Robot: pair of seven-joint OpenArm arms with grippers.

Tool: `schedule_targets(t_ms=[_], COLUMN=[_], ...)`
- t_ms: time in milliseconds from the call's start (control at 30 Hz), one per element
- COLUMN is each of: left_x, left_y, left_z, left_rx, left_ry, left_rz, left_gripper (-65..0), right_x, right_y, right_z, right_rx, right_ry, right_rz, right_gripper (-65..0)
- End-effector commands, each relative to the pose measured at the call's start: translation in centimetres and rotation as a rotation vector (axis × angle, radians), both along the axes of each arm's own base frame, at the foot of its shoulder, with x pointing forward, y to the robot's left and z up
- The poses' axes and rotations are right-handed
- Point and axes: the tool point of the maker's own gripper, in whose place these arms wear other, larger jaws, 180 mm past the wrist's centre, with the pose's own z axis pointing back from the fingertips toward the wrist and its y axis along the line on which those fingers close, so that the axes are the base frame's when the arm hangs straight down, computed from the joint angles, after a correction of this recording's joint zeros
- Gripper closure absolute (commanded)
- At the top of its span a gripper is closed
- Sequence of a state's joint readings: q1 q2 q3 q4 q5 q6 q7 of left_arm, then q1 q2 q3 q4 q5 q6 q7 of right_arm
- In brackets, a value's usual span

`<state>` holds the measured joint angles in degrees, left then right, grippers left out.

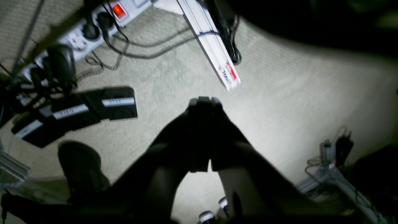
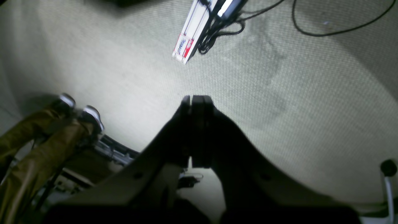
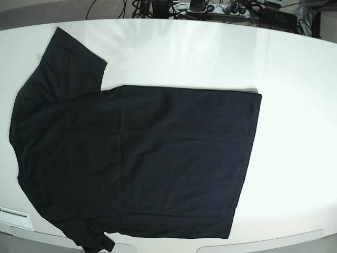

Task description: Fold the T-shirt properly

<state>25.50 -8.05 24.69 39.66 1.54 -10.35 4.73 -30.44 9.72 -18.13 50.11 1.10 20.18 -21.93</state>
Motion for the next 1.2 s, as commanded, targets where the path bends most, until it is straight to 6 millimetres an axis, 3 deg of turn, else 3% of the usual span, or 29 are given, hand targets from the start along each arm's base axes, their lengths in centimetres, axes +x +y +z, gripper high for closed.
schedule_targets(t_ms=[0, 133, 233, 467, 633, 733, 867, 1033, 1167], left_x=[-0.7, -2.1, -2.0, -1.0, 0.3, 2.3, 7.0, 13.0, 16.9], left_y=[0.0, 0.5, 1.8, 3.9, 4.5, 4.4, 4.7, 6.7, 8.0], left_z=[0.7, 4.0, 7.0, 15.1, 19.4, 21.5, 24.1, 26.9, 28.5], left_rx=[-0.011, -0.027, 0.012, 0.030, 0.043, 0.045, 0.095, 0.206, 0.248], left_ry=[0.001, -0.027, -0.106, -0.259, -0.336, -0.403, -0.558, -0.740, -0.847], left_rz=[0.005, -0.039, -0.090, -0.245, -0.340, -0.371, -0.420, -0.411, -0.448], left_gripper=[0.0, 0.0, 0.0, 0.0, 0.0, 0.0, 0.0, 0.0, 0.0], right_x=[-1.0, -3.3, -3.4, 0.2, 2.6, 5.6, 10.6, 12.0, 12.6], right_y=[-0.3, -2.0, -3.6, -4.1, -4.0, -3.8, -3.7, -5.4, -5.0], right_z=[0.8, 4.5, 7.6, 16.0, 20.6, 22.7, 26.0, 26.7, 27.0], right_rx=[0.006, -0.032, -0.096, -0.122, -0.179, -0.209, -0.251, -0.360, -0.344], right_ry=[0.004, 0.023, -0.021, -0.261, -0.375, -0.484, -0.667, -0.744, -0.792], right_rz=[0.006, 0.079, 0.096, 0.186, 0.207, 0.198, 0.158, 0.189, 0.223], right_gripper=[0.0, 0.0, 0.0, 0.0, 0.0, 0.0, 0.0, 0.0, 0.0])
